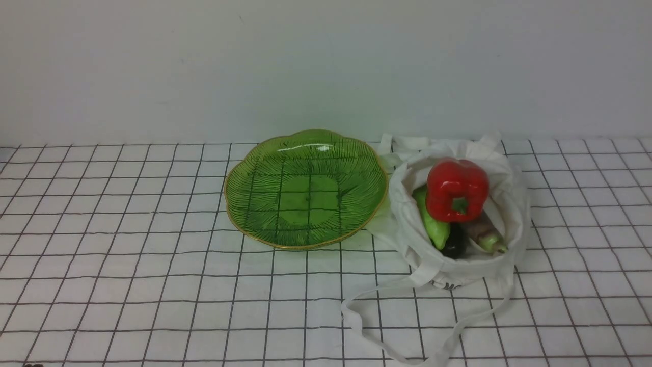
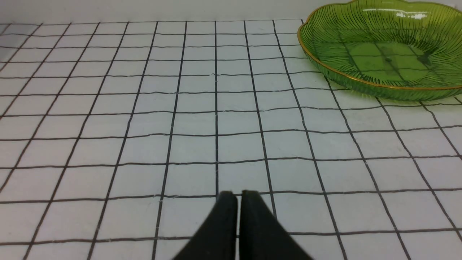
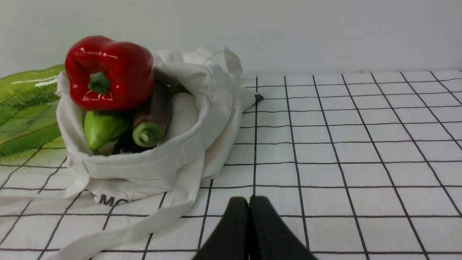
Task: Take vegetables from bag on white checkered tablecloth place on plate.
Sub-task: 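Reach for the red bell pepper in the white bag with the right gripper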
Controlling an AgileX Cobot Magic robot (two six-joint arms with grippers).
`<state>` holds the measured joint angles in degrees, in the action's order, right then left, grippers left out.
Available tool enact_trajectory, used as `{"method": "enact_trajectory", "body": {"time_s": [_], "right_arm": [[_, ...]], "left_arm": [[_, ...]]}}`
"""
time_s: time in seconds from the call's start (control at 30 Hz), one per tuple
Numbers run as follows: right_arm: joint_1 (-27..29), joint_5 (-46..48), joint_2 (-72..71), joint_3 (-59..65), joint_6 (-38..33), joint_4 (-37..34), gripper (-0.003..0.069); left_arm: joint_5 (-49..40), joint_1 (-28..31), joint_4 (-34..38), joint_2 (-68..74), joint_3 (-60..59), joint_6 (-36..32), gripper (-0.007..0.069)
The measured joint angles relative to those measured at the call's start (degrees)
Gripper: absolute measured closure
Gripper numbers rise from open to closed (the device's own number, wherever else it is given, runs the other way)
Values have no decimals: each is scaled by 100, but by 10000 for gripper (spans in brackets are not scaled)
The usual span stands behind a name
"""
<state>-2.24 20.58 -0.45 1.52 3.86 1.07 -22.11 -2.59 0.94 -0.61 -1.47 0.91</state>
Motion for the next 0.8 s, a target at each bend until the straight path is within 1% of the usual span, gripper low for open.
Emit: {"method": "enact_trajectory", "body": {"time_s": [0.33,0.4,0.53,0.57,0.6,0.67,0.8], "right_arm": [[0,2,0,-5,55,-65,674],[0,2,0,-5,346,-470,674],[0,7,0,1,1138,-2002,674],[0,7,0,1,1185,-2131,674],[0,7,0,7,1280,-2507,674],[0,7,0,12,1333,-2799,674],[0,7,0,12,1349,-2945,674]], "left_arm": [[0,0,0,0,0,0,632],[0,0,0,0,0,0,632],[0,0,0,0,0,0,632],[0,0,0,0,0,0,632],[0,0,0,0,0,0,632],[0,0,0,0,0,0,632],[0,0,0,0,0,0,632]]}}
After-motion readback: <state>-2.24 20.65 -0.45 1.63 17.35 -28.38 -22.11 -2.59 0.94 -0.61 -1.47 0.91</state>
